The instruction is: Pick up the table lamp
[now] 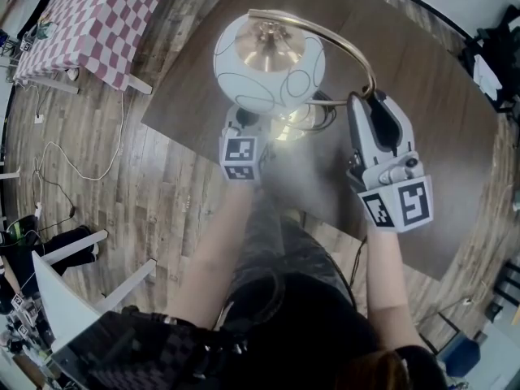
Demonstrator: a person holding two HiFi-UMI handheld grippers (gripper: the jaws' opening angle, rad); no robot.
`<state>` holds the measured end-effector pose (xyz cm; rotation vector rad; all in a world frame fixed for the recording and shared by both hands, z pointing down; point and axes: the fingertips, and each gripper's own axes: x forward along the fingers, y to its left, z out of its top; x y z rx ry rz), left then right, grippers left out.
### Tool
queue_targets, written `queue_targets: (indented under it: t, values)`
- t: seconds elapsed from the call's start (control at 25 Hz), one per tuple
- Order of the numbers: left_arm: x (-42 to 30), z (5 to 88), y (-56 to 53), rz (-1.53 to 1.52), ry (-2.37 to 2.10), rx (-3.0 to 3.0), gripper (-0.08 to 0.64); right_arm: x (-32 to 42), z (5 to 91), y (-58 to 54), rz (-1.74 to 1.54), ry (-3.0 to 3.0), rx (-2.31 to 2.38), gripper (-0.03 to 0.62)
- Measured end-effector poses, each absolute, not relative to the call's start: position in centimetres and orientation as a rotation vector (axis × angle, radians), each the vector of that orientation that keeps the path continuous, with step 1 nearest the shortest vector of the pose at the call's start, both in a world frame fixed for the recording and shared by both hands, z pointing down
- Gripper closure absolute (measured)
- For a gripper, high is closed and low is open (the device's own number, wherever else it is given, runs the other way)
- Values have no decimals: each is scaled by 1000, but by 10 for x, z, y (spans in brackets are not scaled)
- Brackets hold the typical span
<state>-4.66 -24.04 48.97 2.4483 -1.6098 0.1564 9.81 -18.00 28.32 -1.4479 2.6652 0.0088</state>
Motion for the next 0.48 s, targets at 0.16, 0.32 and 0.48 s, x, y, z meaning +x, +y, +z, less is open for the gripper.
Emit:
queue_targets:
  t: [0.16,0.32,0.48]
  values:
    - [-47,490,-240,158,-1606,2458,517,92,267,-184,53,2665,-1429,492]
    - [-46,489,-240,156,-1601,2463,517,89,250,-188,95,2660,-1409,499]
    - [-46,489,-240,144,-1584,2470,517,84,235,-186,138,2660,-1384,502]
